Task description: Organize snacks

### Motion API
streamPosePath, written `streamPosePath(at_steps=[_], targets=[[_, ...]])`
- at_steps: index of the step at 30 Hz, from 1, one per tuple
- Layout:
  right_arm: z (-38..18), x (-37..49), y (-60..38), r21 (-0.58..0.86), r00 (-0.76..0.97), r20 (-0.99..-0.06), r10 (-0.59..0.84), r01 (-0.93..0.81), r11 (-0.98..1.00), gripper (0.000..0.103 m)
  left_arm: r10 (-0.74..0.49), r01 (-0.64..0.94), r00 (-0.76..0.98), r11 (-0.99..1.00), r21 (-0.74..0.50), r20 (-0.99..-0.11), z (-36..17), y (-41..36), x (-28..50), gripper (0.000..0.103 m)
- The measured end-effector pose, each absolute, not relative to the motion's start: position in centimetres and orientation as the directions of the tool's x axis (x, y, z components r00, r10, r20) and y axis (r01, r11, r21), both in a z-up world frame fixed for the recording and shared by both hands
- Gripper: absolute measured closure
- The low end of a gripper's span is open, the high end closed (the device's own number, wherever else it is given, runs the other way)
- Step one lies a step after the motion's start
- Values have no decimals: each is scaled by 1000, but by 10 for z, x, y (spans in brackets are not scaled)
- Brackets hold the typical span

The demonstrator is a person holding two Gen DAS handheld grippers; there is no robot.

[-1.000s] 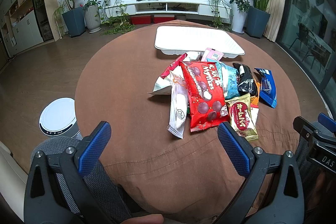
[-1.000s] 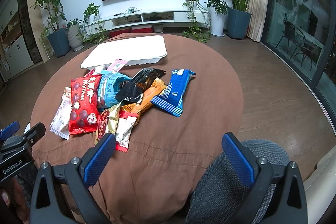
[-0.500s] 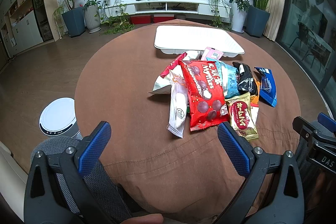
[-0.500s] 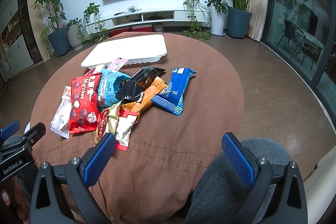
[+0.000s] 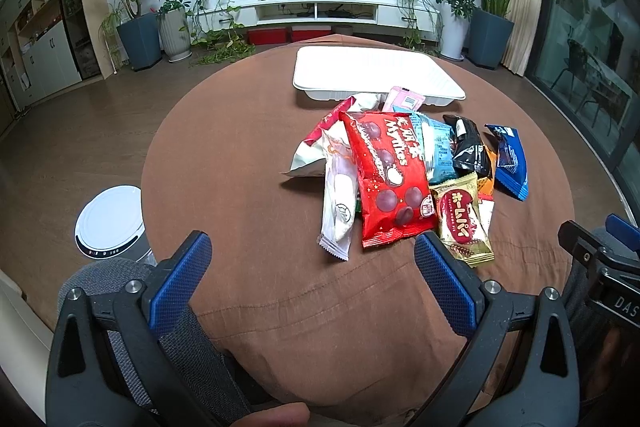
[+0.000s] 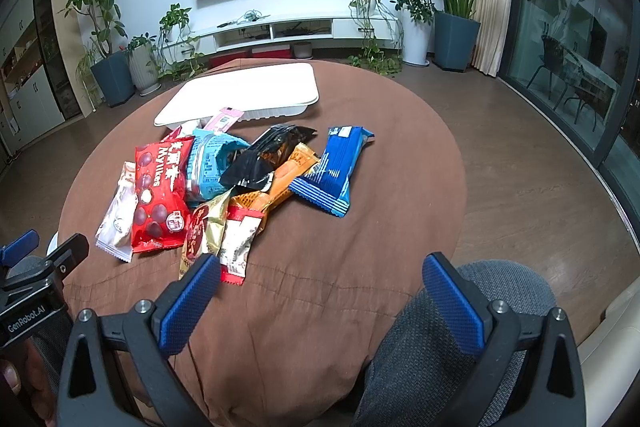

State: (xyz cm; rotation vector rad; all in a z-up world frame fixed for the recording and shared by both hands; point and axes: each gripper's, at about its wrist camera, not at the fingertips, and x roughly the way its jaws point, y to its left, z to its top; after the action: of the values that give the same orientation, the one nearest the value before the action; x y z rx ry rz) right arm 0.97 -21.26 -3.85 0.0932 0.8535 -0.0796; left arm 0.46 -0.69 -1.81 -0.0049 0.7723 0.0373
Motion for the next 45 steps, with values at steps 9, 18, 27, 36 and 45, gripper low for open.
streamPosePath(at_steps=[9,18,27,36,45], targets=[[-49,8,-210,104,646,-763,19,94,990,0,33,-39,715,999,6,-699,-19,-3,6,0],[-49,-3,-235,486,684,-662,306,81,870,0,-171,92,733,984,-154,-658,-21,11,12,0],[-29,-5,-237,435,714,-634,297,12,900,0,-152,18,673,982,-189,-724,-27,33,29,0],[-17,46,-267,406,642,-709,292,33,913,3,-172,87,577,985,-149,-798,-40,30,91,5],[-35,61,-275,446,611,-722,325,52,894,16,-307,172,472,952,-255,-827,-52,33,121,46]])
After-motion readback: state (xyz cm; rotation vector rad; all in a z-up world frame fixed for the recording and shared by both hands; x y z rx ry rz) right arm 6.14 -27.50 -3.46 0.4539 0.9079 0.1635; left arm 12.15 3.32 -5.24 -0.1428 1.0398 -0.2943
